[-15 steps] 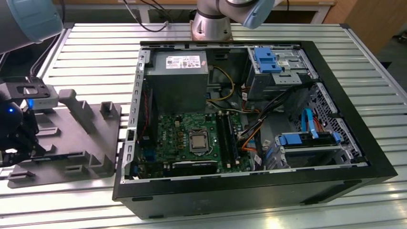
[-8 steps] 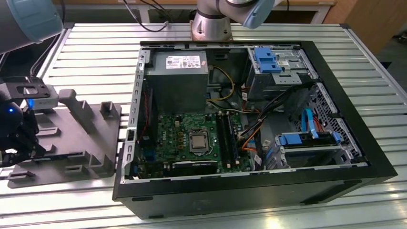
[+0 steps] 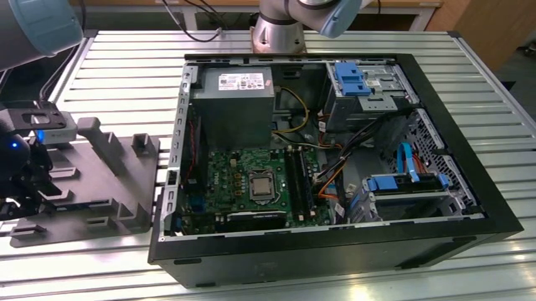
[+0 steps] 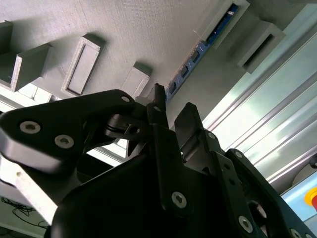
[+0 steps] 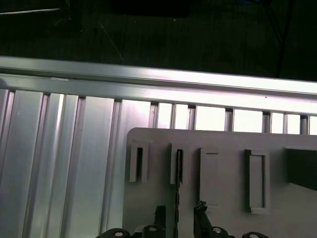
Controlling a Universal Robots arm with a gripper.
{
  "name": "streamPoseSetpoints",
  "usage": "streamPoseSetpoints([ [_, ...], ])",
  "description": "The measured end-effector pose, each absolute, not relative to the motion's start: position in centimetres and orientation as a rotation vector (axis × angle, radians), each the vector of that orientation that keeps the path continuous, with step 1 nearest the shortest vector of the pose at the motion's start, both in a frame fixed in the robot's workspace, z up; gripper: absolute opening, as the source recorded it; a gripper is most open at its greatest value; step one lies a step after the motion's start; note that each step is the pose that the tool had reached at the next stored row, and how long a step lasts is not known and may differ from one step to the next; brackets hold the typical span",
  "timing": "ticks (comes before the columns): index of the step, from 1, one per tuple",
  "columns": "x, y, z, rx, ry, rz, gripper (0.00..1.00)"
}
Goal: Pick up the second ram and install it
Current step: 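Pick up the second ram and move it above second insertion slot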
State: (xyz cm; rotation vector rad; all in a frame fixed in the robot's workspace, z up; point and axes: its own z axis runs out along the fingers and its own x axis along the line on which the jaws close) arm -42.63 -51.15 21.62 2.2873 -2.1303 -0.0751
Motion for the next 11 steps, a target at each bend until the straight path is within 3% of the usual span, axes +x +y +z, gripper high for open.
streamPoseSetpoints([
  [11,-42.63,-51.15,20.84,2.355,-2.053,-0.074,0.36],
])
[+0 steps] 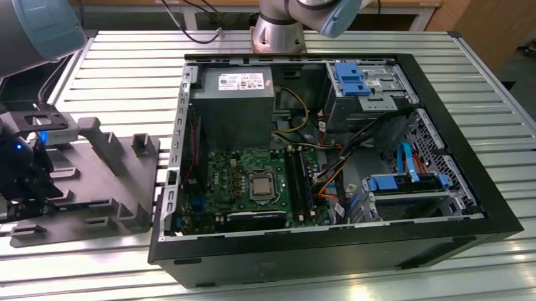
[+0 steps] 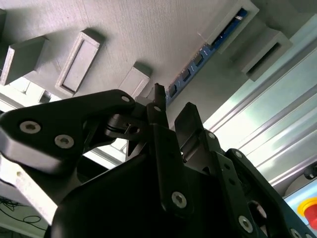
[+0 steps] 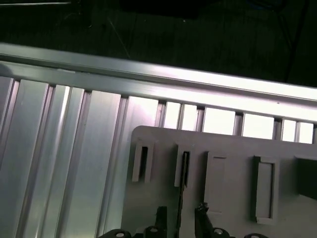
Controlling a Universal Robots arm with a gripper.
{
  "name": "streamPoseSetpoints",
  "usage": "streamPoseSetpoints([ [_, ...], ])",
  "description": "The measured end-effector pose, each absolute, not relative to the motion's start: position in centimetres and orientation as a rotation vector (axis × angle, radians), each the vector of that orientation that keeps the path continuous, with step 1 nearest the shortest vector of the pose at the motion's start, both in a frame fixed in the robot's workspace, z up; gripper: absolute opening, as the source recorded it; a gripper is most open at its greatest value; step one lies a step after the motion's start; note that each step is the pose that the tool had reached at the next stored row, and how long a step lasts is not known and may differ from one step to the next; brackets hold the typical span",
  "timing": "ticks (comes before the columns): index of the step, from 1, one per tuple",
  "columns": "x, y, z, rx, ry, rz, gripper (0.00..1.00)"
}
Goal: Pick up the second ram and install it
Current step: 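Pick up the second ram and move it above second insertion slot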
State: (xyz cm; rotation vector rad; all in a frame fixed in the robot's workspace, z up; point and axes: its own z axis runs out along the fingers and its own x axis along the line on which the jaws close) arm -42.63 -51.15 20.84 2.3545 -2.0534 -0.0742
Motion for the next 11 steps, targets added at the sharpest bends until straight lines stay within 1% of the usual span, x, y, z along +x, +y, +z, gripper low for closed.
streamPoseSetpoints([
  [11,-42.63,-51.15,19.82,2.355,-2.053,-0.075,0.36],
])
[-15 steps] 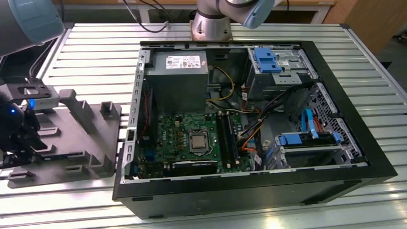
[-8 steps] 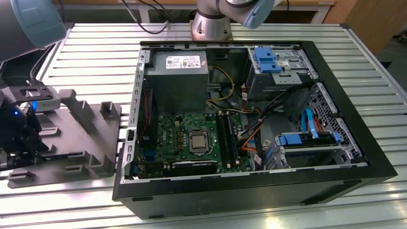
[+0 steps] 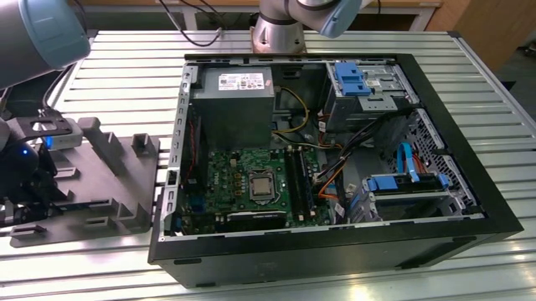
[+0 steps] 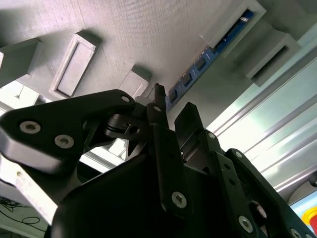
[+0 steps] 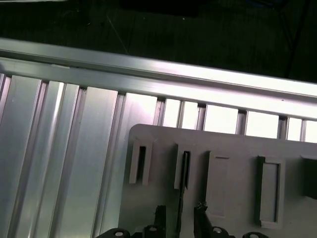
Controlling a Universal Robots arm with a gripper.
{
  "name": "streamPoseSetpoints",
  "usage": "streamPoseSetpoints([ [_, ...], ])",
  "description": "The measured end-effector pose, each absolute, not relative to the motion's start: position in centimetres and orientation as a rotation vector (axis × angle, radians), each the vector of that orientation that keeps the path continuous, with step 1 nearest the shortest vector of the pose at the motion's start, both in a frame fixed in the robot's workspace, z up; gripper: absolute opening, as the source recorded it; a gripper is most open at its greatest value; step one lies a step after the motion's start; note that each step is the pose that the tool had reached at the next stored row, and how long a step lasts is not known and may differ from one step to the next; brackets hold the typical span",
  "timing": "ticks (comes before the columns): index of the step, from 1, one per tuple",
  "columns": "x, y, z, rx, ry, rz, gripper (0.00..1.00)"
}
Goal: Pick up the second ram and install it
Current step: 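Pick up the second ram and move it above second insertion slot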
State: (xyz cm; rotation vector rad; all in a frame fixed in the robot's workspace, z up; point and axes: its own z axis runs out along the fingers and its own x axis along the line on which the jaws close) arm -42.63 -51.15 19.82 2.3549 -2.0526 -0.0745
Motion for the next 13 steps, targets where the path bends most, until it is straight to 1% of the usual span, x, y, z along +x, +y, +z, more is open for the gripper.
streamPoseSetpoints([
  [7,-42.63,-51.15,19.73,2.355,-2.052,-0.075,0.36],
  [9,-42.63,-51.15,19.72,2.355,-2.053,-0.074,0.34],
  [10,-42.63,-51.15,19.71,2.355,-2.053,-0.075,0.28],
  [11,-42.63,-51.15,19.71,2.355,-2.053,-0.075,0.28],
  [12,-42.63,-51.15,19.7,2.355,-2.053,-0.075,0.21],
  [13,-42.63,-51.15,19.7,2.355,-2.053,-0.075,0.21],
])
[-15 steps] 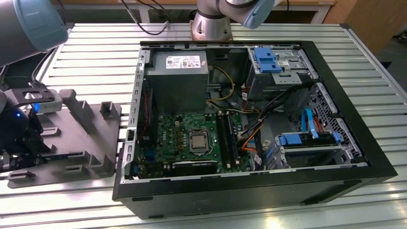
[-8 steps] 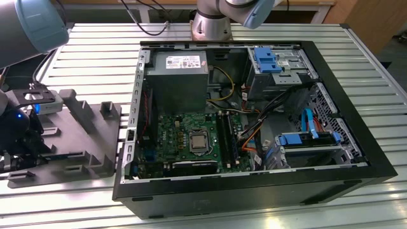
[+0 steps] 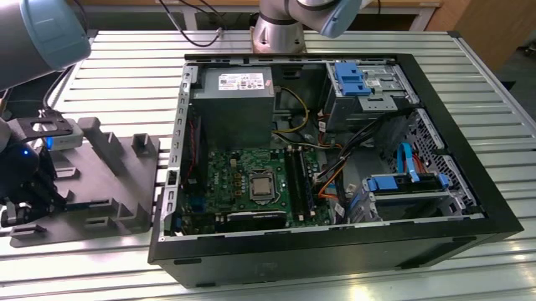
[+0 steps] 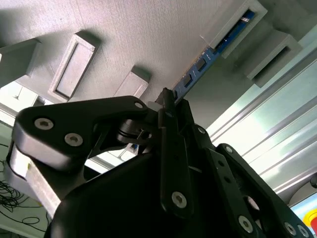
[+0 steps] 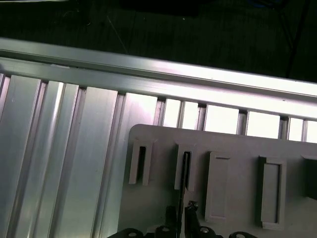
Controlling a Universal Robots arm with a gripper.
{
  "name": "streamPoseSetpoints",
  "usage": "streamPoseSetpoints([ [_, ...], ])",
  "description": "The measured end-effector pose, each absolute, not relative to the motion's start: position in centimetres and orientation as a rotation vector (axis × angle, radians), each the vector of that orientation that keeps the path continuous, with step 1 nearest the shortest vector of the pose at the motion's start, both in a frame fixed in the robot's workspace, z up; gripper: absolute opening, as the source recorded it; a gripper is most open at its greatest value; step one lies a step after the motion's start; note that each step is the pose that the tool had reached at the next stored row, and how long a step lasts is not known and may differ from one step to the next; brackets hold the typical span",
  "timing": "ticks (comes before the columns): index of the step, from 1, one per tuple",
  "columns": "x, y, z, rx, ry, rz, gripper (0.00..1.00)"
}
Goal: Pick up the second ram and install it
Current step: 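Pick up the second ram and move it above second insertion slot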
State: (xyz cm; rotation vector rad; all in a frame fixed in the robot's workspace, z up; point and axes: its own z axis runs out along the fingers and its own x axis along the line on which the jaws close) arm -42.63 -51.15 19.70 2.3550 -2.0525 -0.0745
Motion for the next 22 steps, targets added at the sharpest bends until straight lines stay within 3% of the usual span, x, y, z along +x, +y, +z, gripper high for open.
streamPoseSetpoints([
  [19,-42.63,-51.15,19.83,2.353,-2.055,-0.075,0.21],
  [22,-42.63,-51.15,19.83,2.353,-2.055,-0.075,0.14],
])
